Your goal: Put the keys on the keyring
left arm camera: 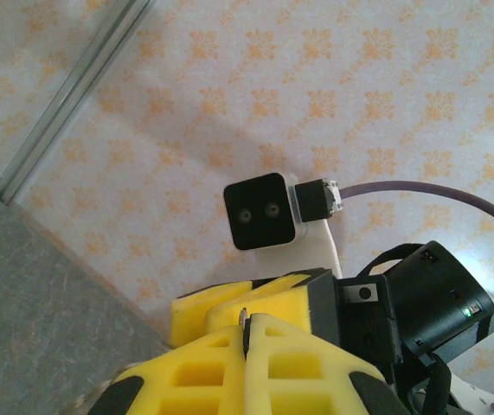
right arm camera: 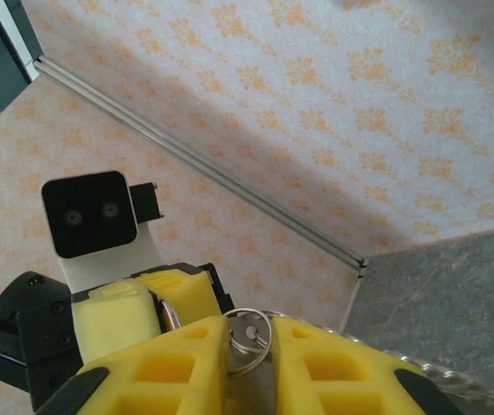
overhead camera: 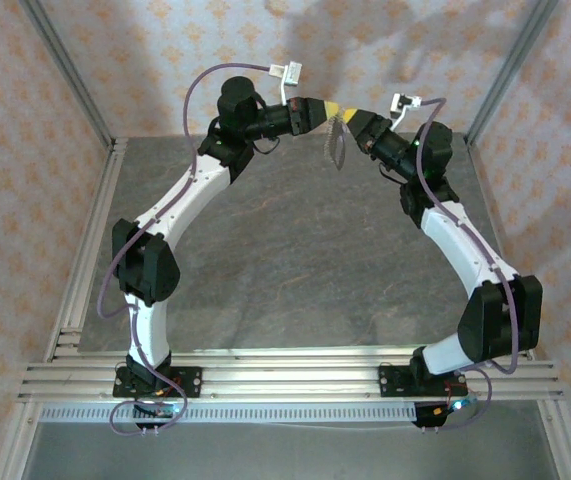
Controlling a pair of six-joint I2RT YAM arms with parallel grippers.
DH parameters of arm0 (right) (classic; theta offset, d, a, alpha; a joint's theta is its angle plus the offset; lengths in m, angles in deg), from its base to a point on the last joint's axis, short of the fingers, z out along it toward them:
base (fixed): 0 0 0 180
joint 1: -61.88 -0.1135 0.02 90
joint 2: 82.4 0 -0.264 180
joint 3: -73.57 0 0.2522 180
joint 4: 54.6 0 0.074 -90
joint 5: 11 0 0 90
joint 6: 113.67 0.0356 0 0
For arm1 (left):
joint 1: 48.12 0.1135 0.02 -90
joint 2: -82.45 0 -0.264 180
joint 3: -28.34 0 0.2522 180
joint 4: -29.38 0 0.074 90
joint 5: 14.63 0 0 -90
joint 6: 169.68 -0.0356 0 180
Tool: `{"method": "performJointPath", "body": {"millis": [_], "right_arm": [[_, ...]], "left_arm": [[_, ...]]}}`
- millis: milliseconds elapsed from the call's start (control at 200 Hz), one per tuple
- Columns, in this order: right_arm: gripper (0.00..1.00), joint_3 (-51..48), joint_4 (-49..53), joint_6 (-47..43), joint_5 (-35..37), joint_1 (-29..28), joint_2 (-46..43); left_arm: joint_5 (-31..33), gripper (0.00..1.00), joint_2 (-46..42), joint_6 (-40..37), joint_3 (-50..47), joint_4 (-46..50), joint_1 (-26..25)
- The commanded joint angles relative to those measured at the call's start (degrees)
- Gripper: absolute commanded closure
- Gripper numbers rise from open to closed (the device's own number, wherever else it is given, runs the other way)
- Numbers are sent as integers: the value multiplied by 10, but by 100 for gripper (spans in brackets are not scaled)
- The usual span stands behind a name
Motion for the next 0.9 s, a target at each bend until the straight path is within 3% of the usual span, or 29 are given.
{"method": "performJointPath", "body": {"millis": [0,310,545,756,896], "right_arm": [[83,3,-5,-23,-26,-13,2],[84,-16,41,-59,-25,-9,-17],[80,-17,46,-52,-18,42,-45],[64,10,18,-24,-12,58,-40],[61,23,-45,24,-17,57,-15]], "left_arm": [[-3,100,-17,2,14,-36,-3],[-3,100,-18,0,14,-34,-3],[-3,100,-20,0,12,-32,-3],[-3,100,-20,5,5,-41,-3],[-3,100,-16,16,6,-53,-3]]}}
